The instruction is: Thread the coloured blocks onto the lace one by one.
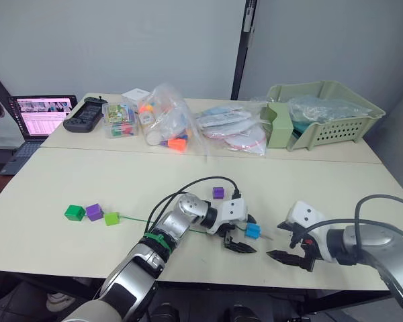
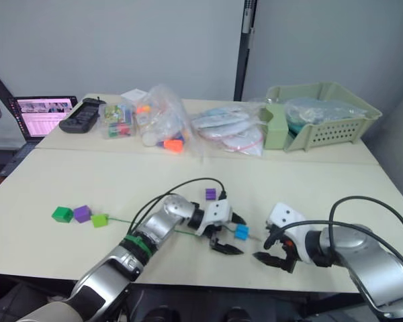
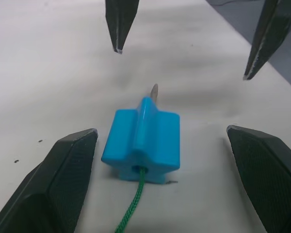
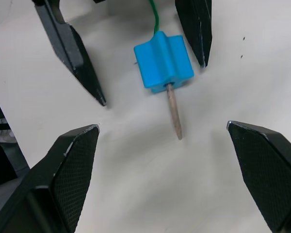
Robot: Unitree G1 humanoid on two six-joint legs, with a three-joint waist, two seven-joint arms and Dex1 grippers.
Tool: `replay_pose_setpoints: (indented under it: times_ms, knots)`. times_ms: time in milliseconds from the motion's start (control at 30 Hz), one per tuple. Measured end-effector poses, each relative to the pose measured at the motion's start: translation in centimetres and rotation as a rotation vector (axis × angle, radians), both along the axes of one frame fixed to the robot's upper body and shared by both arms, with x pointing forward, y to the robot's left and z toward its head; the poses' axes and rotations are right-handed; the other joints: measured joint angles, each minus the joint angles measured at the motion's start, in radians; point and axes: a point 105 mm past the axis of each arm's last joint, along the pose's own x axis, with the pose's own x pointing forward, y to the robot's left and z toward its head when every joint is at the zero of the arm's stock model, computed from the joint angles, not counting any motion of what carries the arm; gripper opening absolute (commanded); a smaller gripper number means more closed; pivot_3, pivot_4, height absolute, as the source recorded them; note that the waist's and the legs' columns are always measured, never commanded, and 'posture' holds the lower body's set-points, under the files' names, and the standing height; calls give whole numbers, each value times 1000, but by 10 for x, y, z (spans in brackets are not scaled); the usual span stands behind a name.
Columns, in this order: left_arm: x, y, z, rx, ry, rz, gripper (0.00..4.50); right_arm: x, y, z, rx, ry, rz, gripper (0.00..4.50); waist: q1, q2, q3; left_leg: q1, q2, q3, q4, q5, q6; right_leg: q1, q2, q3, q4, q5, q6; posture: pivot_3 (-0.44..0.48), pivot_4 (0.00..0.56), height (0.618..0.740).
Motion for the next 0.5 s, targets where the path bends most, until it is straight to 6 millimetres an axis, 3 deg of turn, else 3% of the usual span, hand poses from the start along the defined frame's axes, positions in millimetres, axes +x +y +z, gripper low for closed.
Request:
replay_pose_setpoints:
  times_ms: [333, 500]
  knots:
    - [-2, -1, -2, -2, 17, -27, 1408, 8, 6, -4, -29, -38, 36, 4500, -3, 0, 0, 0, 0, 0, 0, 0, 0, 0, 0, 0, 0, 0, 0, 0, 150, 732]
    - [0, 5, 0, 5, 7, -22, 1404, 18, 6, -16, -110, -41, 107, 4500, -6, 0, 0, 0, 0, 0, 0, 0, 0, 0, 0, 0, 0, 0, 0, 0, 150, 732]
